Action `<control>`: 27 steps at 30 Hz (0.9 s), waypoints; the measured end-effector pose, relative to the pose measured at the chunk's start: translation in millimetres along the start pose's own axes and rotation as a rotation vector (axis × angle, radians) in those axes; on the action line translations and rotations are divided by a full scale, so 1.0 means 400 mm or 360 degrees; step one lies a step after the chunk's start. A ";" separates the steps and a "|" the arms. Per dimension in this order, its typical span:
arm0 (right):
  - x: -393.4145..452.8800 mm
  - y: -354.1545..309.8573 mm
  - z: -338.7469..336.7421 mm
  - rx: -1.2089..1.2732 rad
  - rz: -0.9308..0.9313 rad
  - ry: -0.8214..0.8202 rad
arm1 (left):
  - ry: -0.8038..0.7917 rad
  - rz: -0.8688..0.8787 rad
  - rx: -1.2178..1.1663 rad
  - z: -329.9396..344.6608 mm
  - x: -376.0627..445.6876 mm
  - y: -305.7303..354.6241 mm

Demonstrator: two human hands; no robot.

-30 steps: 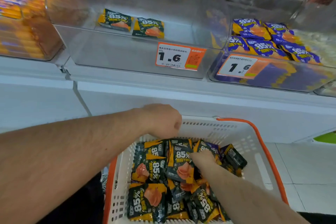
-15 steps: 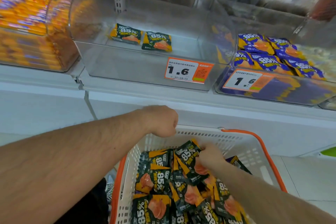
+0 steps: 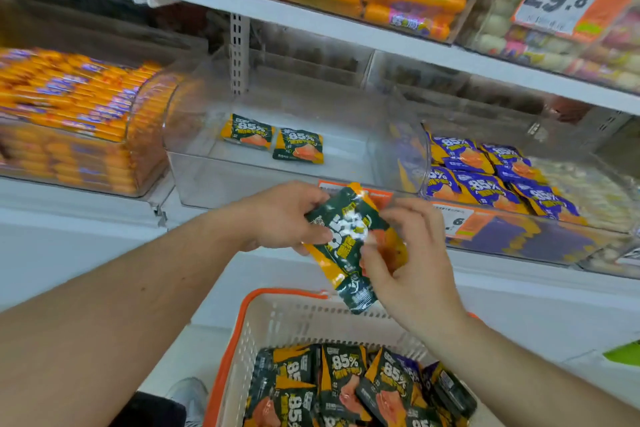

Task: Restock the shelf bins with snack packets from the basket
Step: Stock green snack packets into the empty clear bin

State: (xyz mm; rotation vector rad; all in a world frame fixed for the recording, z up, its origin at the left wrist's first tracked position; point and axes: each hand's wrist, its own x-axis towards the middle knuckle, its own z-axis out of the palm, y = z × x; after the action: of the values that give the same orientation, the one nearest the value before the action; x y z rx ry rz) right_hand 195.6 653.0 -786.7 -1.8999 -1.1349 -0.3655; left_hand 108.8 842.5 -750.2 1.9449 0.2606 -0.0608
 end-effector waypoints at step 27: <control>0.526 0.136 0.289 -0.1316 0.0701 -0.1276 | 0.1150 -0.0108 0.1337 -0.102 0.043 -0.014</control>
State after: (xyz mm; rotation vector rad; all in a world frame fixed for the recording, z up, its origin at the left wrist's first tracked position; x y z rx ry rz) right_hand 334.4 853.2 -752.2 -3.1200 -1.0635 0.2657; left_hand 121.1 884.6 -742.5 2.7319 0.8866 0.5856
